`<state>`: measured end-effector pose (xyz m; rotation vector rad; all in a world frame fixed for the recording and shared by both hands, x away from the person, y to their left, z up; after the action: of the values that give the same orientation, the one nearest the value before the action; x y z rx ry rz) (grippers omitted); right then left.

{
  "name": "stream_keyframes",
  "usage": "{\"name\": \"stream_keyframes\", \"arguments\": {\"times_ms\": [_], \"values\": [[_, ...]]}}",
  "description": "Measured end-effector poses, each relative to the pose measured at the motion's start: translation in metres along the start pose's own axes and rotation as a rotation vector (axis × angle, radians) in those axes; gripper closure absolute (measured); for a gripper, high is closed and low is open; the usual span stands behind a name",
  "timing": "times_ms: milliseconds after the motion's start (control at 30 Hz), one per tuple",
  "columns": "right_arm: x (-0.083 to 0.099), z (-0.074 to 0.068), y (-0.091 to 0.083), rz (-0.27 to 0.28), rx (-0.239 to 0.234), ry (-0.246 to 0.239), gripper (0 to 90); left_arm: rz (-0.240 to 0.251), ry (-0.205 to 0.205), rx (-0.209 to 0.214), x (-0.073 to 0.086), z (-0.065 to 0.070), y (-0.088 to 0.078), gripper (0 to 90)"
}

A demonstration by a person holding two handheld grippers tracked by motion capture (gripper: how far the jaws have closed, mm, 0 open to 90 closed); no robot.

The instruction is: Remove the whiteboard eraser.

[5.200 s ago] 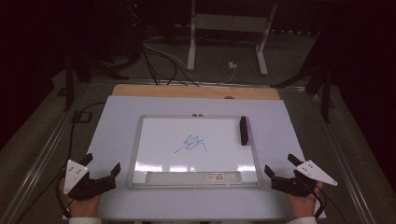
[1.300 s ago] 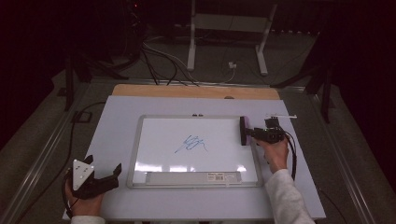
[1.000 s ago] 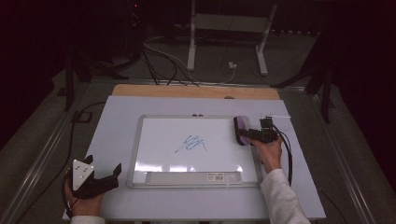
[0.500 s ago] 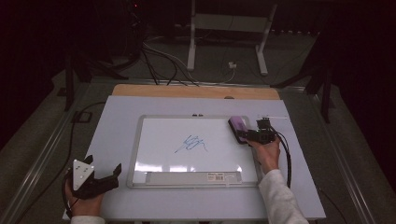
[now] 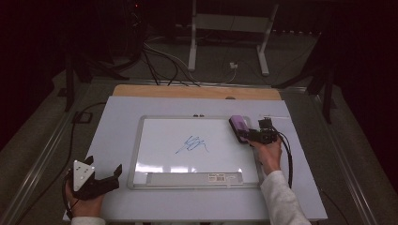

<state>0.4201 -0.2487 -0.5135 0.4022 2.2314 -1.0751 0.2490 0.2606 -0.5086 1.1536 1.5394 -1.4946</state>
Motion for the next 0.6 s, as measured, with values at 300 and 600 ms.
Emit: {"name": "stream_keyframes", "arguments": {"times_ms": [300, 600], "values": [[-0.002, -0.008, -0.002, 0.007, -0.018, -0.026, 40.9, 0.000, 0.001, -0.001, 0.000, 0.000, 0.000, 0.6], [-0.003, -0.016, -0.002, 0.013, -0.031, -0.053, 40.9, 0.000, 0.001, -0.001, 0.000, 0.000, 0.000, 0.6]]}}
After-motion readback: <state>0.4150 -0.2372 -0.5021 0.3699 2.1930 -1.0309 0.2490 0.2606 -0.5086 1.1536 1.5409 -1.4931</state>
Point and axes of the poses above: each handheld gripper's, and its own axes: y roughly forward along the jaws, x roughly out of its underside, z roughly to its right, the point moved 4 cm from there along y, roughly forward along the jaws, and after that the axes turned 9 degrees about -x, right-handed, at the moved point
